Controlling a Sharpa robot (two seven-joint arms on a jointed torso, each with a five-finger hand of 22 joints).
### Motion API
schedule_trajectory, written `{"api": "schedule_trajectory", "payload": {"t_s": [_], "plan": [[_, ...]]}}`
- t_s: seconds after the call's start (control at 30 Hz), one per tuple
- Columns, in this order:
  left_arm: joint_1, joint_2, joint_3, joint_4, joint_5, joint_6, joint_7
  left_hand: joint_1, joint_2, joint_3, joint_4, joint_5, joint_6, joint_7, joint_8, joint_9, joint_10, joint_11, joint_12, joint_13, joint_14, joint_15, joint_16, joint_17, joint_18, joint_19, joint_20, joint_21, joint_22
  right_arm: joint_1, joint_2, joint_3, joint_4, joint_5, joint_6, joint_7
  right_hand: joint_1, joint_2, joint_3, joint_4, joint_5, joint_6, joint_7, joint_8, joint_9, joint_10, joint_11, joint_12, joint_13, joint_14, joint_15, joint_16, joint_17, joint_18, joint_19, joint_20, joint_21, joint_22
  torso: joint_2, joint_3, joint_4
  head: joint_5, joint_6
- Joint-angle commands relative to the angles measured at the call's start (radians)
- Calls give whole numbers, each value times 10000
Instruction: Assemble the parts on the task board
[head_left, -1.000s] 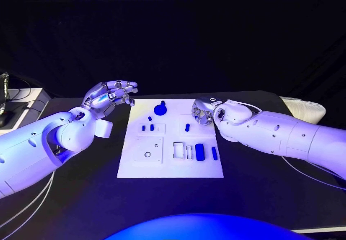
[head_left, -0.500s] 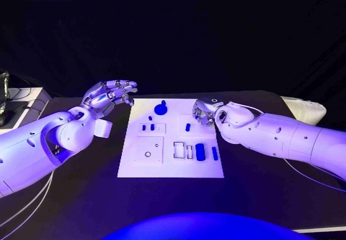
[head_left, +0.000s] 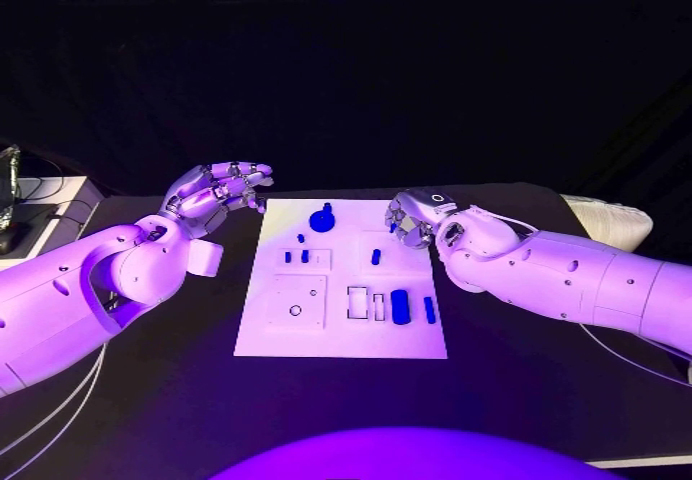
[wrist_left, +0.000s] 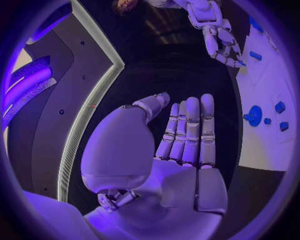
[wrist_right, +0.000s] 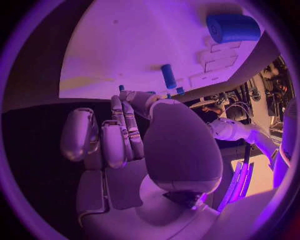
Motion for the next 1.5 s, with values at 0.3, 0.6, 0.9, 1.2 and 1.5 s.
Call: {"api": "schedule_trajectory", "payload": {"t_s": [0.3,0.6,0.9,1.2,1.5], "plan": [[-11,65,81,-132,192,-29,144,68,14,-50,11,18,-63,-1,49,4,31,21,-26,-18,-75,-11,-68,10,62,64,-15,-77,-22,141,-483,66,1379,333,-460,187,-68,54,64,-5,-91,84,-25,59,14,397,-313,-4,-12,345,-54,82,19,-100,62,-63,121,532,-53,-18,-44,186,6],[-11,210,90,-215,229,-3,95,68,5,-62,18,16,-64,0,58,4,16,25,-35,-26,-74,-7,-71,10,62,76,-13,-94,-36,80,-56,-24,2097,-383,218,-192,-77,54,69,-10,-108,85,-22,62,20,402,-313,-8,-13,341,-54,68,-14,-97,59,-65,109,529,-57,-36,-7,536,-69],[-9,316,91,-276,240,-29,44,66,-5,-74,26,15,-62,-1,70,5,-2,29,-45,-35,-76,-3,-74,10,60,87,-11,-111,-51,-211,686,-182,2202,-936,812,-532,-78,61,84,-19,-118,79,-21,62,25,402,-313,-15,-15,338,-54,59,-40,-106,70,-67,162,556,-31,-52,1,945,-139],[-7,341,91,-254,242,-58,14,66,-7,-78,30,15,-61,-2,75,6,-7,30,-47,-37,-76,-2,-76,10,60,91,-10,-117,-56,-581,1301,-257,2002,-1139,1066,-569,-88,68,102,-29,-139,66,-13,60,32,397,-309,-26,-19,333,-53,45,-81,-103,67,-69,148,555,-16,-39,-30,1137,-245],[-6,316,91,-231,242,-91,5,66,-7,-78,30,15,-61,-2,75,6,-7,30,-47,-37,-76,-2,-76,10,60,91,-10,-117,-56,-687,1610,-316,1700,-1180,1161,-557,-95,75,118,-39,-151,55,-6,57,38,393,-304,-35,-22,333,-50,48,-87,-104,68,-70,156,562,-22,-35,-17,1267,-326]]}}
